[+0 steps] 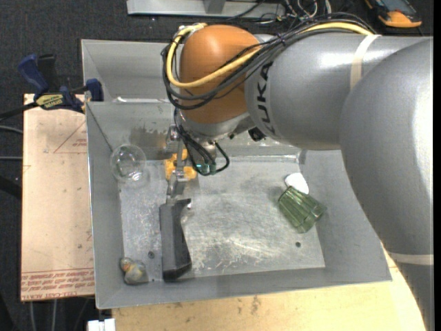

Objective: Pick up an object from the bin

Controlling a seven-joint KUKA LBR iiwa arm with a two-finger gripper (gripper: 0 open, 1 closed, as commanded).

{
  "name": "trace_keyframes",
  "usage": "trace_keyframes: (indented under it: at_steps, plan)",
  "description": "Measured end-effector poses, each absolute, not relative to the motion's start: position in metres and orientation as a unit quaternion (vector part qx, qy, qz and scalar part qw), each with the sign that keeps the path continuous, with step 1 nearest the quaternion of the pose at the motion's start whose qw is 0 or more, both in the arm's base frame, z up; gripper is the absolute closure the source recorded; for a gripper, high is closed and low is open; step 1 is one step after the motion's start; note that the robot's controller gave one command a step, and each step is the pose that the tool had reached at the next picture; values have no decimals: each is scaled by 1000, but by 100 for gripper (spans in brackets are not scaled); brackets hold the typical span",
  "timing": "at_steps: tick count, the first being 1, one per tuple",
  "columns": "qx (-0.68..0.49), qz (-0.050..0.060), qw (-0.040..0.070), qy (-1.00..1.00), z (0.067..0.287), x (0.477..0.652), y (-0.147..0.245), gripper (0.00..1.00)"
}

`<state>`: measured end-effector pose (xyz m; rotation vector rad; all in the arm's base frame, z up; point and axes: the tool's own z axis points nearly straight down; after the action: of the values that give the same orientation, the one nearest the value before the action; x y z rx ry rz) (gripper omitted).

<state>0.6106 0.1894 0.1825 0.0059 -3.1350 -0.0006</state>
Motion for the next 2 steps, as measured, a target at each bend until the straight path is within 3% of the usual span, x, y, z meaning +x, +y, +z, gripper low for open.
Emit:
trace_keyframes:
  at_steps: [1, 2]
  plan:
    - [0, -1, -1, -1000, 188, 612, 188, 0]
    - [-49, -2, -3, -999, 124, 635, 149, 0]
